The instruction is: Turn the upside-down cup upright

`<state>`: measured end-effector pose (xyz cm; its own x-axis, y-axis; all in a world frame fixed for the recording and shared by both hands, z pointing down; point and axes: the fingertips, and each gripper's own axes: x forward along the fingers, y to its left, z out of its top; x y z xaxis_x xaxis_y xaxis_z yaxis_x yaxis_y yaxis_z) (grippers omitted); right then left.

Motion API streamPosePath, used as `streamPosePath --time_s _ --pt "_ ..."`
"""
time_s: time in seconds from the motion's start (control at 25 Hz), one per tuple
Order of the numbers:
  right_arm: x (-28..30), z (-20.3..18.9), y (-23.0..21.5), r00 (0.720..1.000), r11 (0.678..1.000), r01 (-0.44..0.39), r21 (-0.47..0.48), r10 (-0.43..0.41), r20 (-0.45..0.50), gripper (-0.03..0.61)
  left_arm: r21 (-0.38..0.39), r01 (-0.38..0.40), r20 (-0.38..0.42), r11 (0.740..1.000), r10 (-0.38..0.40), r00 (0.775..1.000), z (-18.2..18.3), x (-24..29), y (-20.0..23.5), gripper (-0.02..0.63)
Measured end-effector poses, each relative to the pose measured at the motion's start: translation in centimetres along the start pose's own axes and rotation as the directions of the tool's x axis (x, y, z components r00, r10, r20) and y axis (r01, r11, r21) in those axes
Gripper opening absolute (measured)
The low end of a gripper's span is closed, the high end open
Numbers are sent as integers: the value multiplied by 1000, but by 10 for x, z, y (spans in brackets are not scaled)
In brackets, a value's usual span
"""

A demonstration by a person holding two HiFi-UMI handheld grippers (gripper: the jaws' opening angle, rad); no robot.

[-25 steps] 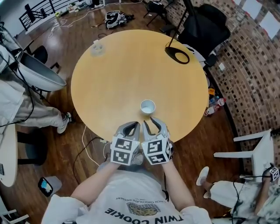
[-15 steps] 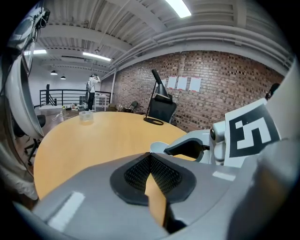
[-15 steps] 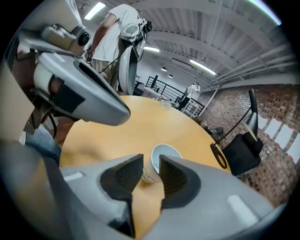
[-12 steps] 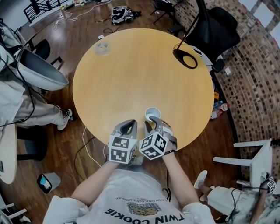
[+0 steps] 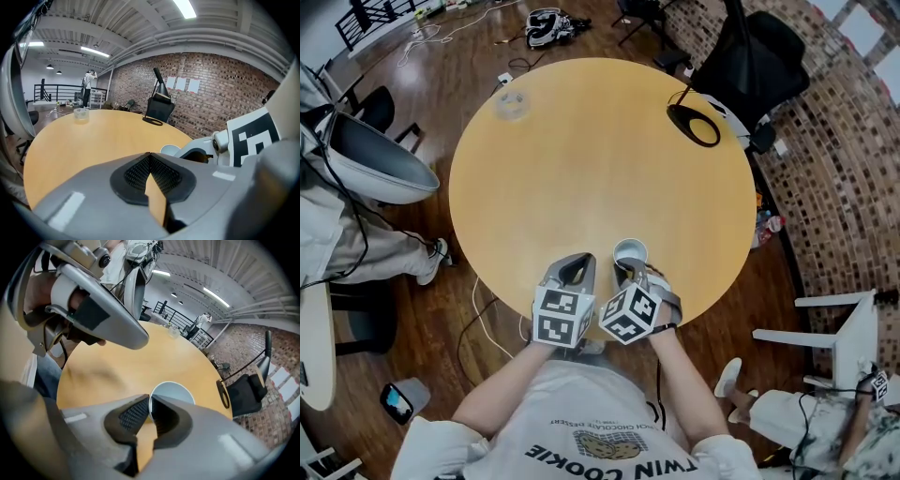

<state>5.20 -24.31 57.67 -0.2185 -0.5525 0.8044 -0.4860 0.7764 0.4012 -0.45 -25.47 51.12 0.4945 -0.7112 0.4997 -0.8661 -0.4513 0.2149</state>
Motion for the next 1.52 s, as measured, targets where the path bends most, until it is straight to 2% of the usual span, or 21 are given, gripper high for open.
streamPosePath --time_s 0.12,0.24,0.32,0.48,0.52,0.56,0.6,0.72,0.76,0.8,0.84,1.12,1.32,1.52 --pt "-4 3 1 999 998 -22 64 20 28 18 -3 18 2 1000 -18 1000 0 3 -1 3" --pt "-13 12 -1 993 977 -73 202 52 107 18 -1 32 2 999 -32 999 1 4 -2 3" --pt "-16 16 -2 981 935 -133 330 77 177 18 4 36 5 999 -37 999 4 5 -1 3" --pt "-18 13 -6 950 815 -228 533 65 306 18 13 40 5 999 -40 999 5 6 -1 3" --pt "-19 11 -9 939 773 -256 580 57 339 18 15 40 4 999 -40 999 5 7 -2 3" --pt "-20 10 -11 924 715 -299 632 52 378 18 16 40 3 999 -40 999 6 8 -1 3" --pt "-21 9 -14 905 636 -353 686 47 422 18 17 40 2 999 -40 999 6 9 -1 3" --pt "-24 3 -19 840 362 -510 781 15 542 18 20 41 -3 999 -41 999 6 11 -3 3" --pt "-24 0 -20 824 291 -542 788 3 566 18 22 42 -5 999 -42 999 6 11 -4 3" --pt "-25 -2 -19 812 241 -565 789 -6 583 18 24 43 -6 999 -43 999 6 11 -4 3" --pt "-25 -4 -19 804 210 -579 788 -12 594 18 24 43 -8 999 -43 999 6 10 -4 3" --pt "-24 -21 -18 808 155 -572 805 -63 586 21 23 53 -11 998 -53 999 3 8 -10 3" --pt "-22 -31 -19 834 172 -531 830 -66 548 26 23 50 -15 998 -49 999 2 6 -10 3" --pt "-18 -41 -21 859 167 -494 854 -62 509 35 23 47 -11 999 -46 999 4 9 -12 3"
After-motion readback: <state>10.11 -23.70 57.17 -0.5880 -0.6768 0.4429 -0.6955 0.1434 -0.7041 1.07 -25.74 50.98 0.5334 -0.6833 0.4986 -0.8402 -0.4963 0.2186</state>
